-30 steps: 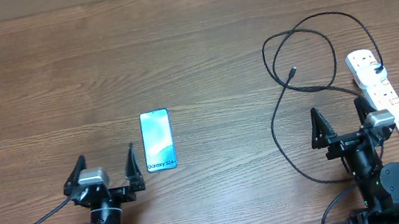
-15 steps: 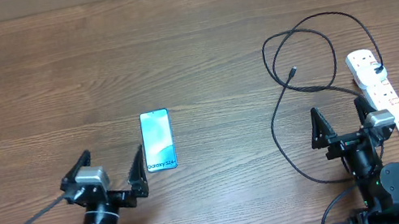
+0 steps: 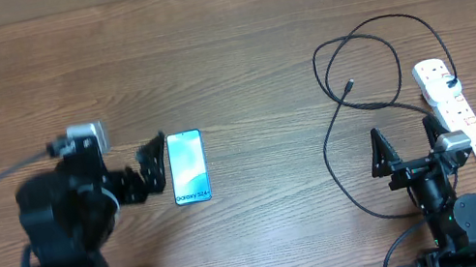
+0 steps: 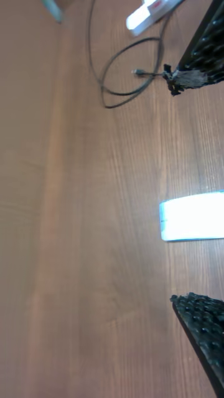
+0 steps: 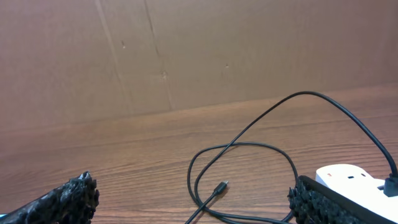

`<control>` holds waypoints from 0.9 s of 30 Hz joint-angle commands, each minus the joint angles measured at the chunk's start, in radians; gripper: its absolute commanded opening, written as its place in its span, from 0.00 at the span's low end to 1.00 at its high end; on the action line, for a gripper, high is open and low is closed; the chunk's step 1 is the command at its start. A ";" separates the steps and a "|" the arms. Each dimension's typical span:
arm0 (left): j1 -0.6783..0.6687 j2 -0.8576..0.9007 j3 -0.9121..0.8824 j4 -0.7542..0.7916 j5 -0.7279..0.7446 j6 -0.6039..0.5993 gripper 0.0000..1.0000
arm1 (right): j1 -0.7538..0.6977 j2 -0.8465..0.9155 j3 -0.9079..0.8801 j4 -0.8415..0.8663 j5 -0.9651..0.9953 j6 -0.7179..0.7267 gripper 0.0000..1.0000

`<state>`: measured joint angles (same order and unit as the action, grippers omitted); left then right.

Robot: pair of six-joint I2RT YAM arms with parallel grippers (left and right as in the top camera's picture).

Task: Plug charger to phone and switch on socket
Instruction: 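Move the left gripper forward over the smartphone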

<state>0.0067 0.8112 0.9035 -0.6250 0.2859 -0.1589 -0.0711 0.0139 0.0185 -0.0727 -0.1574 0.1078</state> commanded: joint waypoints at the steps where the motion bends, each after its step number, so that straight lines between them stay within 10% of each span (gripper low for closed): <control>1: -0.029 0.147 0.147 -0.079 0.034 -0.068 1.00 | 0.004 -0.011 -0.010 0.004 -0.002 -0.005 1.00; 27: -0.246 0.404 0.313 -0.224 -0.023 -0.238 1.00 | 0.004 -0.011 -0.010 0.004 -0.002 -0.005 1.00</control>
<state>-0.2344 1.2049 1.1866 -0.8467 0.2390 -0.3687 -0.0711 0.0135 0.0185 -0.0723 -0.1574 0.1074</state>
